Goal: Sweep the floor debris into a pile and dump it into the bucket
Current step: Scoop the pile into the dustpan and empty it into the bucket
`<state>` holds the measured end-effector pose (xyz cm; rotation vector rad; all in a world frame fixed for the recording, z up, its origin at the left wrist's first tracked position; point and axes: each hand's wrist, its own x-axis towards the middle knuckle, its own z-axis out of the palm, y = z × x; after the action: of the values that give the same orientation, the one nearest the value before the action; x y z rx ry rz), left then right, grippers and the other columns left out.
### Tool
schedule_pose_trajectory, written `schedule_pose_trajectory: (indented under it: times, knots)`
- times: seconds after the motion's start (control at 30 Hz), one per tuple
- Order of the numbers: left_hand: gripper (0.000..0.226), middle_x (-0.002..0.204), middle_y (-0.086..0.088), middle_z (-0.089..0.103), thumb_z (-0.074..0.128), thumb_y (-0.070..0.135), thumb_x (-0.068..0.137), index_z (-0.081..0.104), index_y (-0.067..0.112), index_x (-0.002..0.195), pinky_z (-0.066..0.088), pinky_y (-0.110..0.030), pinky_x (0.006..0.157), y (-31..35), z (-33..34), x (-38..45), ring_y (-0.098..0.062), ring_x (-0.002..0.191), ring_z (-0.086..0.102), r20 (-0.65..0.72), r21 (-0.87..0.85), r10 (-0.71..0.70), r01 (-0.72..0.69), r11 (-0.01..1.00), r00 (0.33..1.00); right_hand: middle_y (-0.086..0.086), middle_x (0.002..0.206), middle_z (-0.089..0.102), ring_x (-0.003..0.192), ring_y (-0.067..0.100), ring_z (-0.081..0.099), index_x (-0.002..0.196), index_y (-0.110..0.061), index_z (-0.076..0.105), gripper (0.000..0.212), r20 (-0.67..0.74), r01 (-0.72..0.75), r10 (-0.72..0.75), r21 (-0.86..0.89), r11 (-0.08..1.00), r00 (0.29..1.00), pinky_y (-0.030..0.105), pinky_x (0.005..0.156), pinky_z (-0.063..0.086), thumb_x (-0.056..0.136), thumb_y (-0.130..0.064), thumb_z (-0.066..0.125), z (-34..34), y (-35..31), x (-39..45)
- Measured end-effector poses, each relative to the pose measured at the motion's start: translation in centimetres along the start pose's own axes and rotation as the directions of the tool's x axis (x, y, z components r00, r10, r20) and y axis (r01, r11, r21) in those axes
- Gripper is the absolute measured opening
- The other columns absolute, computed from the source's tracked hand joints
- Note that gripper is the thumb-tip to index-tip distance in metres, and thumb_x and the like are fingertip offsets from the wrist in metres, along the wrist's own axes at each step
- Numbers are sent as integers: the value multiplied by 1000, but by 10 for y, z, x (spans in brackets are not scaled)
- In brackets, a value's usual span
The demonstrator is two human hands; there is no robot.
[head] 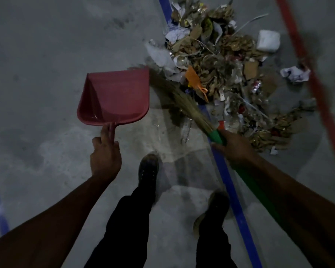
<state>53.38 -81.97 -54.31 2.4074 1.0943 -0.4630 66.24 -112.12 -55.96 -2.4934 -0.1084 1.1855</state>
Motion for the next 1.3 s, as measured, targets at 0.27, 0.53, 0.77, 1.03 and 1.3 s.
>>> schedule_pose_trajectory:
  times: [0.27, 0.53, 0.77, 1.03, 1.3]
  knots:
    - [60, 132, -25, 37, 49, 18, 98, 19, 18, 150, 42, -55, 85, 55, 27, -73, -53, 98, 54, -5, 33, -60, 60, 998, 998, 7, 106, 65, 92, 27, 61, 117, -27, 55, 38, -2, -98, 99, 83, 992, 995, 33, 73, 48, 81, -35, 66, -13, 81, -69]
    - [57, 127, -22, 40, 51, 19, 96, 23, 26, 145, 43, -51, 79, 133, 65, -126, -50, 99, 55, 64, 81, -1, -5, 997, 998, 5, 91, 61, 75, 25, 64, 106, -21, 50, 32, 32, -256, 267, 409, 876, 963, 37, 60, 57, 80, -28, 67, -53, 167, -96]
    - [60, 123, -24, 42, 54, 17, 94, 27, 21, 147, 44, -52, 77, 191, 112, -141, -50, 95, 55, 105, 108, 203, -214, 971, 973, 14, 88, 63, 67, 23, 61, 109, -9, 53, 27, -107, -264, 458, 695, 669, 882, 32, 53, 51, 87, -16, 67, -89, 249, -88]
    - [57, 120, -25, 45, 53, 15, 95, 28, 14, 146, 36, -45, 71, 231, 156, -135, -50, 96, 52, 123, 87, 308, -319, 944, 944, 17, 81, 63, 68, 32, 64, 101, -1, 56, 22, -131, -351, 629, 735, 580, 766, 47, 69, 57, 87, -13, 68, -113, 329, -50]
    - [52, 114, -23, 51, 51, 13, 95, 30, 8, 143, 30, -38, 65, 230, 172, -124, -47, 90, 55, 155, 160, 372, -395, 905, 915, 17, 97, 65, 82, 33, 69, 109, -2, 60, 34, -135, -388, 548, 569, 725, 825, 42, 67, 60, 82, -19, 71, -99, 321, 17]
